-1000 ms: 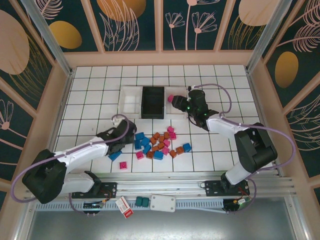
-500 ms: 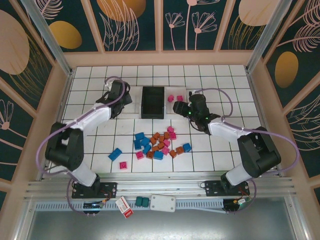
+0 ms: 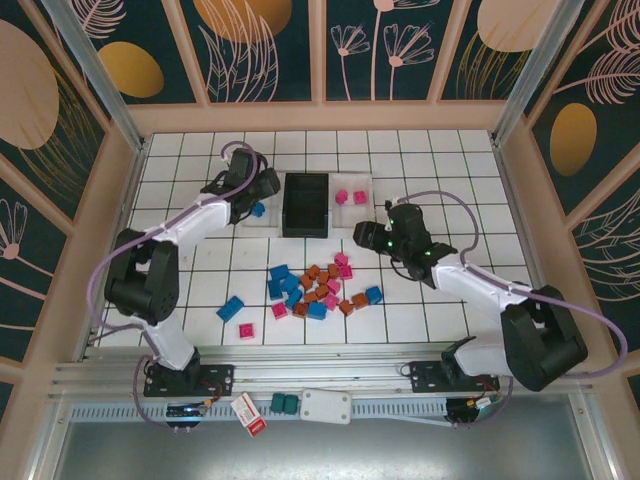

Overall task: Sort the legos into containers by color
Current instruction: Place the lego in the container, then pick up the lego from the bottom-center of the table.

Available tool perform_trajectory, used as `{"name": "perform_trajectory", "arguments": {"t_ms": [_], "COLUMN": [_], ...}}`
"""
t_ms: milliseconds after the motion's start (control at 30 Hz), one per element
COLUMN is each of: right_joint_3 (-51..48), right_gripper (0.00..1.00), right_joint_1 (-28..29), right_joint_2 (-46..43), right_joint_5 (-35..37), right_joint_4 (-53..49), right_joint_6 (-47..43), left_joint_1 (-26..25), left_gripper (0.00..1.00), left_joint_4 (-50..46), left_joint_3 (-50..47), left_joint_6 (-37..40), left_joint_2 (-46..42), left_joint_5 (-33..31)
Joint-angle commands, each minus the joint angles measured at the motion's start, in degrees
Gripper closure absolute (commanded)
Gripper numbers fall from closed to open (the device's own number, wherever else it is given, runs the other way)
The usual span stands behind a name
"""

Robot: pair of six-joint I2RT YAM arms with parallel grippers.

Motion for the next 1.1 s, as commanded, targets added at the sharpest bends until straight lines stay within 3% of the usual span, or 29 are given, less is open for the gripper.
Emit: {"name": "perform_trajectory", "arguments": {"t_ms": [0, 67, 400, 633, 933, 1067], "right_joint_3": [-2.4, -3.6, -9.9, -8.1, -8.6, -7.8], "right_gripper": [0.33, 0.33, 0.36, 0.31, 0.44, 0.58], "right_joint_1": [0.8, 0.9, 6.4, 13.2, 15.0, 15.0], "right_joint_2": [-3.5, -4.8, -5.9, -7.7, -3.5, -3.2], "right_joint_5": [-0.8, -0.9, -3.3, 2.2, 5.1, 6.9], "right_joint_4": [-6.4, -9.0, -14.0, -18.8, -19.7, -20.2], "right_joint_6": [1.7, 2.7, 6.3, 5.9, 5.9, 5.5], "left_joint_1": [-0.9, -2.3, -5.8, -5.8, -5.9, -5.8], "left_gripper": [0.13, 0.02, 0.01, 0.01, 0.01, 0.01], "left_joint_4": [4.5, 6.0, 8.1, 5.8, 1.1, -1.3], "left_joint_3": [-5.2, -9.6, -33.2, -40.4, -42.9, -43.0], "left_joint_6": [-1.5, -2.0, -7.1, -8.0, -8.2, -8.1], "left_joint_2": [-10.0, -15.0, -37.0, -44.3, -47.5, -49.0], "left_joint_5": [4.0, 4.9, 6.2, 5.3, 1.9, -0.2]}}
